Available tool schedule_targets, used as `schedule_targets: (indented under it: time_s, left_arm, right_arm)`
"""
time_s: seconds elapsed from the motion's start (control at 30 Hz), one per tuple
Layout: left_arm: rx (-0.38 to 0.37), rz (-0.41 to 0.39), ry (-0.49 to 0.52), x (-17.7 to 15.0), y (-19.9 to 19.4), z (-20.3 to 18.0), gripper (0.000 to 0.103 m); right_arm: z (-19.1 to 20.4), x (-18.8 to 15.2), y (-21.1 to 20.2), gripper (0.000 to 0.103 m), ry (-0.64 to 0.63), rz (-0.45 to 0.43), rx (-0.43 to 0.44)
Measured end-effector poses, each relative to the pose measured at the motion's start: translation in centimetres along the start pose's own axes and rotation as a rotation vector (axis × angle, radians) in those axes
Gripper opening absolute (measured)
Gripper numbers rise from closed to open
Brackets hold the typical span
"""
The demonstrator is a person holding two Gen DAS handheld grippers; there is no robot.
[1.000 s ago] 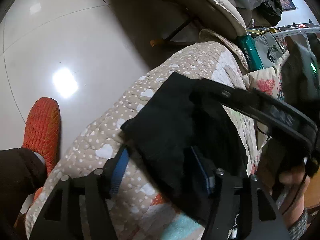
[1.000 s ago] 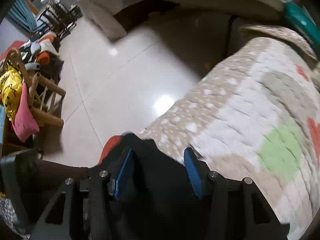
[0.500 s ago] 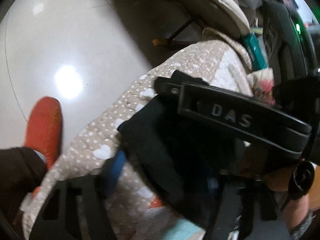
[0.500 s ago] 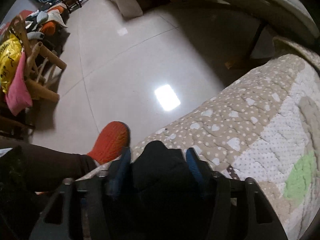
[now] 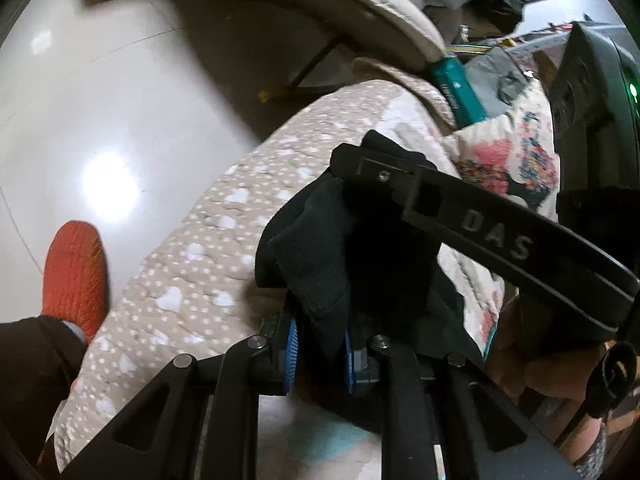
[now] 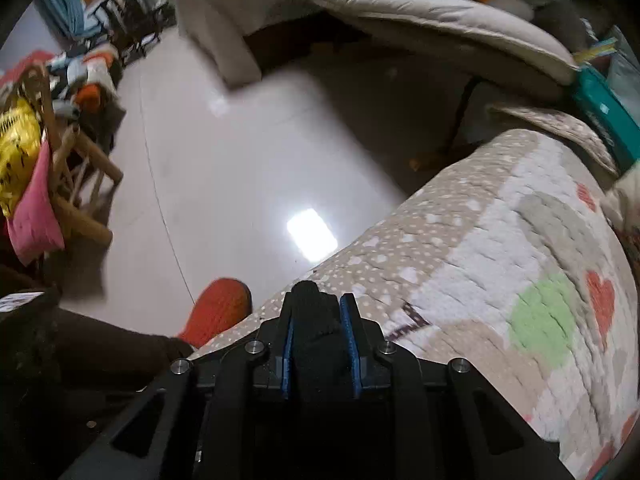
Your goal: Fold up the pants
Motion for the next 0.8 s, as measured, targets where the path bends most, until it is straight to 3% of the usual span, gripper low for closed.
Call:
schedule_targets:
  time_s: [0.27,0.53,0.67,0.8]
  left_arm:
    - [-0.093,0.025,0.167,-2.7,1.1,-6.4,0.017]
    - [-0.186,0.168,0.426,-9.1,5.0,-14.3,0.019]
    - [-0.229,0.256,0.539,-12.1,5.6,-16.3,0.041]
    - [-0.33,0.285,0.627,-13.2,3.5,-17.5,0.043]
  right_arm:
    - [-4.3,-3.8,-6.1,0.023,0.161,-0.138,0.024]
    - [-13.0,-13.3,-11.5,0.023,0.431,-0.262,0.026]
    - [-17.7,-19.9,-12.2,0.028,0.596,-0.268,-0.023]
    - [-22.1,-25.3,-13.6,0.037,0.769,-0.296,-0.131]
Point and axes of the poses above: each gripper's, at about its wrist camera, not at the fingertips, and y roughly the way its jaws point, z to its left, x to its top, the point moved 5 cm from there along y, roughly the way its jaws point, and after that the axes turned 4 degrees about y, right-handed, at the moved point
